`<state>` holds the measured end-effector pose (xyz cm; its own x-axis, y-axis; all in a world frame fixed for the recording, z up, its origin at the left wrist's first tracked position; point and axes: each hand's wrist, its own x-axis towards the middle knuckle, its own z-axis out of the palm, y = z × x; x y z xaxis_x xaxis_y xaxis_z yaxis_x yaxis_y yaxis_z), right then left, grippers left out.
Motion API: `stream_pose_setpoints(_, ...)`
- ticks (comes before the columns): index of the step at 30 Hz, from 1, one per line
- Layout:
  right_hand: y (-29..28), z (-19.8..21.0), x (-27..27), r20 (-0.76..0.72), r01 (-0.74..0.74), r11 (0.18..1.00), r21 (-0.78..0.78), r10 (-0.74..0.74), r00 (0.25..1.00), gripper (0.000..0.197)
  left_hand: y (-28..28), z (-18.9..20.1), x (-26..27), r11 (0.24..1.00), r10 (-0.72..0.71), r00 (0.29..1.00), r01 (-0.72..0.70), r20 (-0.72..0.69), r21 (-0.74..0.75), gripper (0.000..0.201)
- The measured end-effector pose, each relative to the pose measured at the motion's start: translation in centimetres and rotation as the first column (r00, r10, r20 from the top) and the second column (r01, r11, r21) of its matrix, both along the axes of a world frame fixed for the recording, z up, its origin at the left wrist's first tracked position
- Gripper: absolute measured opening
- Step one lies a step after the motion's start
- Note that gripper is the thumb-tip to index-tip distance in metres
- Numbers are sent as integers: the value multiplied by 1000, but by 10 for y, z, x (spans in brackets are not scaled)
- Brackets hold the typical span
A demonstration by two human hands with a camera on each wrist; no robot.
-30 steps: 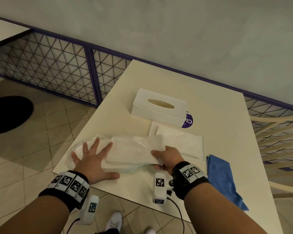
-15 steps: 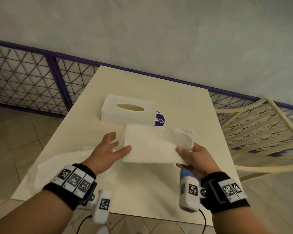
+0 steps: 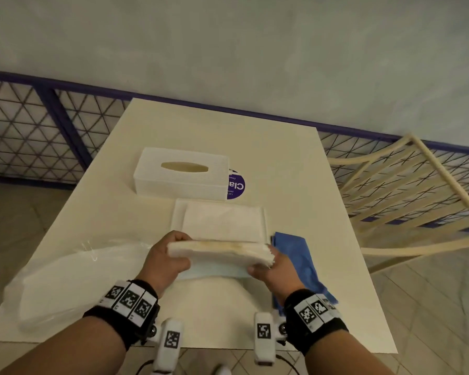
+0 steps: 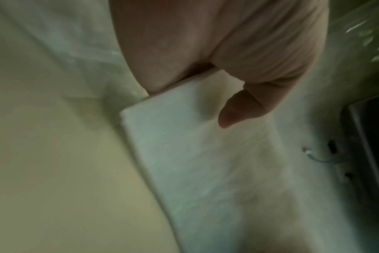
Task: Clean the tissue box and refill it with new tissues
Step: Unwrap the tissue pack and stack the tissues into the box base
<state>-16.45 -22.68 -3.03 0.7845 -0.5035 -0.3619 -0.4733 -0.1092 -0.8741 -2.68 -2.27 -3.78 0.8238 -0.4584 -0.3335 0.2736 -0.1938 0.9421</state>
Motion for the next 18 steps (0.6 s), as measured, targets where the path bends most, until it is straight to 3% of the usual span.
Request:
stream_pose_setpoints(4, 1, -15, -3, -70, 15, 998, -61, -20, 997, 29, -4, -12, -6, 989, -25, 999, 18, 47, 145, 45)
stream_pose_setpoints(7, -5, -5, 7, -83, 75, 996, -57, -80, 993, 22, -16, -3, -2, 955, -123, 987, 89, 104, 283, 43)
stream_pose_setpoints(11, -30, 11, 40, -41, 178, 979, -99, -183, 982, 41, -40, 21, 32, 938, -88, 971, 6, 223, 347, 59)
stream_pose_setpoints(18, -55, 16, 90, -79, 200, 962, -185, -217, 973, 53, -66, 23, 75, 898, -28, 968, -84, 248, 431, 57)
